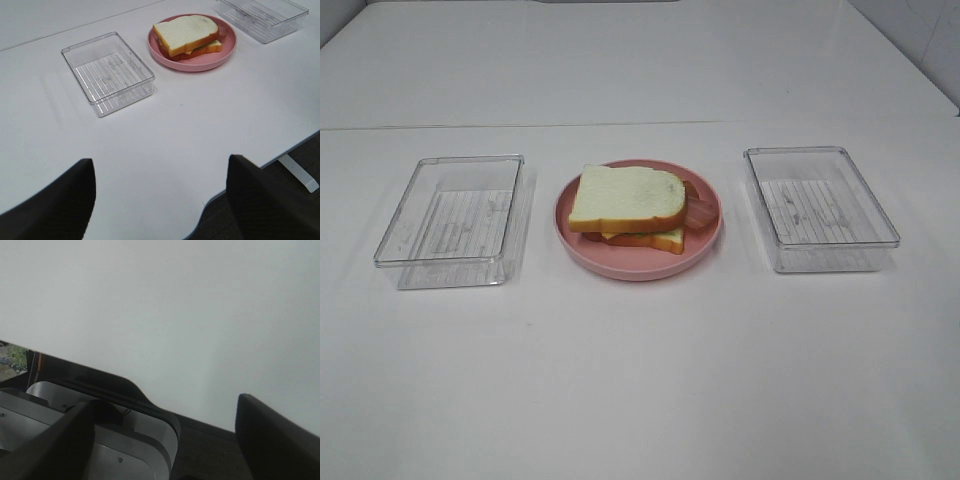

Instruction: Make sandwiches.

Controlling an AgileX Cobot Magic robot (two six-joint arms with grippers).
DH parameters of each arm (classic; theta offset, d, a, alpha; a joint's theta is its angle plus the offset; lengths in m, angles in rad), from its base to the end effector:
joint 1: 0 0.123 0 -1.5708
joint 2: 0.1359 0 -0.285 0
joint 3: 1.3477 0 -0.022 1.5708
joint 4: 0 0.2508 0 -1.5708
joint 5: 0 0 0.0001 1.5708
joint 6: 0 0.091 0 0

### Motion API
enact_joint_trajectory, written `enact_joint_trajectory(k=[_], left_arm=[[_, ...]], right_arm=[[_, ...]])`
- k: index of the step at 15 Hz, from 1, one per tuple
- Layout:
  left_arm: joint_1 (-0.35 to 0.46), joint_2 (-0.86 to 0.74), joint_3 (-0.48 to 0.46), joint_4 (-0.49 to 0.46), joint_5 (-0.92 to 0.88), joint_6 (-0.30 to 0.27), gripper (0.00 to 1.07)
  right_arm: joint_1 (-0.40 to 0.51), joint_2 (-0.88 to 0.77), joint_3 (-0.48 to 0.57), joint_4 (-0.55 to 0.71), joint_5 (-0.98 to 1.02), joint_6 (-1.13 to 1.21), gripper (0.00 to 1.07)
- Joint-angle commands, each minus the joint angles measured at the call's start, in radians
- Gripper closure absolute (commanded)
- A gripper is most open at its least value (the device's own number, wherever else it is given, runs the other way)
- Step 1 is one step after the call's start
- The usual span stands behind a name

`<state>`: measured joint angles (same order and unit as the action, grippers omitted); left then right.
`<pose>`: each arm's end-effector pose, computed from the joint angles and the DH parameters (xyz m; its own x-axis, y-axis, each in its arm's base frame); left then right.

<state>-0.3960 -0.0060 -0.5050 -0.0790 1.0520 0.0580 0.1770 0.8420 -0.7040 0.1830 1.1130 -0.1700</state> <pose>-0.0081 -0.0034 0.2796 -0.3950 0.1854 -0.8998 0.4492 0.8933 -0.0131 0.1237 0.0372 0.2863 -0.8768 -0.2453 -0.4136 -0.3169 0.9416 0.1134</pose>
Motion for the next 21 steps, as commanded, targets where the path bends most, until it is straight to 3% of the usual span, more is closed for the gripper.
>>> enact_joint_trajectory(k=[1,5,8,18,19,21], left_arm=[[-0.007,-0.020,0.001,-0.005,-0.012,0.007,0.36],[-0.007,-0.020,0.001,-0.013,-0.012,0.028,0.36],[-0.007,-0.020,0.001,-0.013,-0.012,0.028,0.36],[-0.007,-0.020,0.001,-0.013,-0.012,0.027,0.36],[0.003,-0.022,0.001,-0.012,-0.012,0.027,0.36],[0.103,-0.022,0.001,-0.013,-0.012,0.027,0.36]], right_arm=[[0.000,-0.230,0.113,-0.029,0.013,0.007,0.34],[0.000,-0.599,0.198,-0.078,-0.045,0.013,0.34],[0.000,-0.693,0.197,-0.081,-0.045,0.015,0.34],[-0.001,-0.715,0.197,-0.080,-0.047,0.015,0.34],[-0.026,-0.715,0.197,-0.074,-0.047,0.015,0.34],[-0.095,-0.715,0.197,-0.076,-0.047,0.015,0.34]])
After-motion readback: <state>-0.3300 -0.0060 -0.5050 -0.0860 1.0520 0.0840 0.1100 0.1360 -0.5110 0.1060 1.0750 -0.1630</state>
